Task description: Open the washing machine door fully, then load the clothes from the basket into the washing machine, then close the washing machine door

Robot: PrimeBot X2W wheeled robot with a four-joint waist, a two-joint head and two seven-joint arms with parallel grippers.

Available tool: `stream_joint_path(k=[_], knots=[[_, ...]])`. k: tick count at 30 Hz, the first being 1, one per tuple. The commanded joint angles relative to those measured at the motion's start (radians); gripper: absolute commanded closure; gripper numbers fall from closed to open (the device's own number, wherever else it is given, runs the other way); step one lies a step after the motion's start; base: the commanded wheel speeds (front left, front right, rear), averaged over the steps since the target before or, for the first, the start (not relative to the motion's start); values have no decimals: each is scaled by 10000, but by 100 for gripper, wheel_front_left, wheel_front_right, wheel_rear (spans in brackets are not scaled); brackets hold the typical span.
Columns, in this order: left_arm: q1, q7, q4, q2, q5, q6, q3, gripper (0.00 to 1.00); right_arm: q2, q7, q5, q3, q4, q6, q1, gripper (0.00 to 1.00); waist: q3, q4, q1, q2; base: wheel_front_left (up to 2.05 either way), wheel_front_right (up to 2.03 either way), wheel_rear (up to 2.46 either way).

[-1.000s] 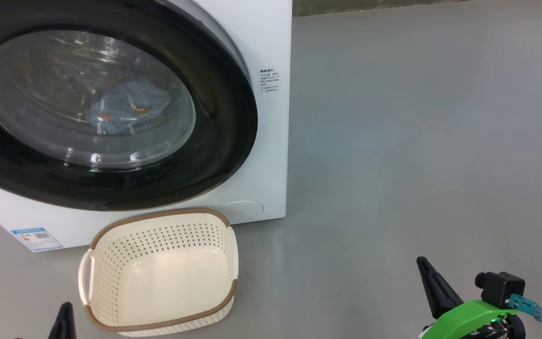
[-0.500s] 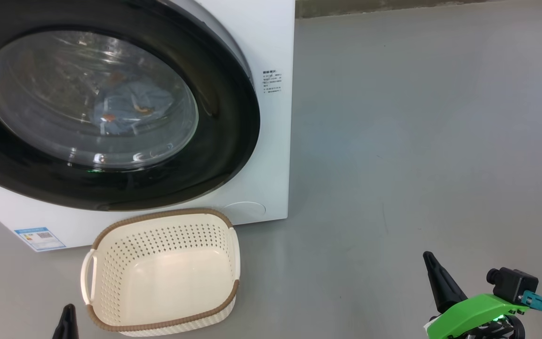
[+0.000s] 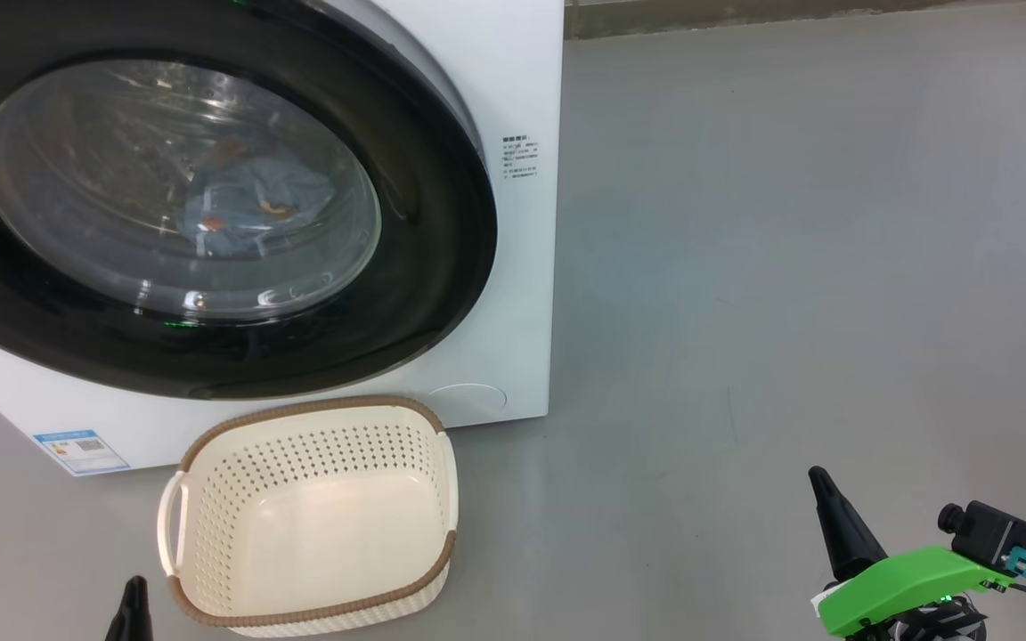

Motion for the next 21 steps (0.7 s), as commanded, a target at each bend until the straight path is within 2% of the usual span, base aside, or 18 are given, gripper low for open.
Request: stream_joint_path(k=[1,21], knots=[[-424,37,-248,127,-264,-7,159,100,-53,47,250,-67,-317,-3,-104,100,-6,6,-1,0,0,0,0],[-719,656,-289,-35,-2278,-10,228,100,149,667,2081,-510,-727,-5,1,100,-98,100,-1,0,0,0,0]])
